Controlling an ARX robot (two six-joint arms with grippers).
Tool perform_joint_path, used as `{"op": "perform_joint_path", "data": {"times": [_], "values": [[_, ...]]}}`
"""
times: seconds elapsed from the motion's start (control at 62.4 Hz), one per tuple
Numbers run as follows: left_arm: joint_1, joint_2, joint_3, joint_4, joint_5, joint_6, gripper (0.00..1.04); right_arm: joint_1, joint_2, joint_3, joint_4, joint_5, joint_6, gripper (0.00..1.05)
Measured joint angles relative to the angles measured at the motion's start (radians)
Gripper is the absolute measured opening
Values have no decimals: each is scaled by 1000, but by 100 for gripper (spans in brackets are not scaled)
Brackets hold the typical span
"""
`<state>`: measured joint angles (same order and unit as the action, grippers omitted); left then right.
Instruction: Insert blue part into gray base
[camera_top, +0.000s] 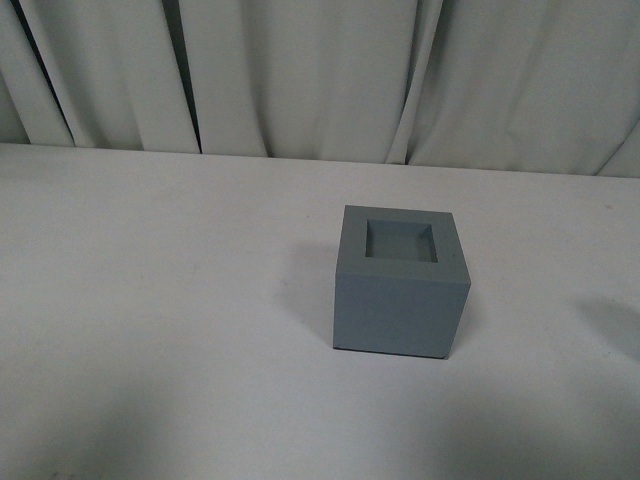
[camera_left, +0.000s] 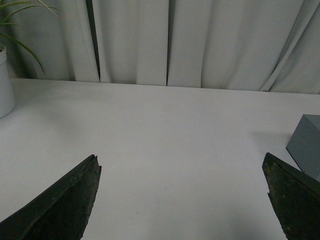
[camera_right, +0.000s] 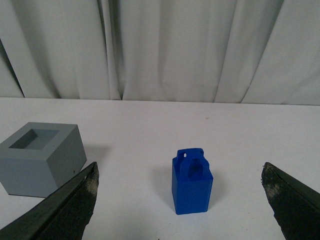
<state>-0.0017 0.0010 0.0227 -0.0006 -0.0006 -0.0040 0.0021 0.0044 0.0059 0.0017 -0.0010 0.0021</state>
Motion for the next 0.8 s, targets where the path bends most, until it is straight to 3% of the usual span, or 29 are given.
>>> {"op": "perform_joint_path", "data": {"times": [0.721, 0.801], "values": [[0, 0, 0, 0, 0, 0, 98, 0, 1, 0, -2, 0, 0, 96], [0, 0, 0, 0, 0, 0, 98, 29, 88, 63, -166, 99, -29, 96]]}}
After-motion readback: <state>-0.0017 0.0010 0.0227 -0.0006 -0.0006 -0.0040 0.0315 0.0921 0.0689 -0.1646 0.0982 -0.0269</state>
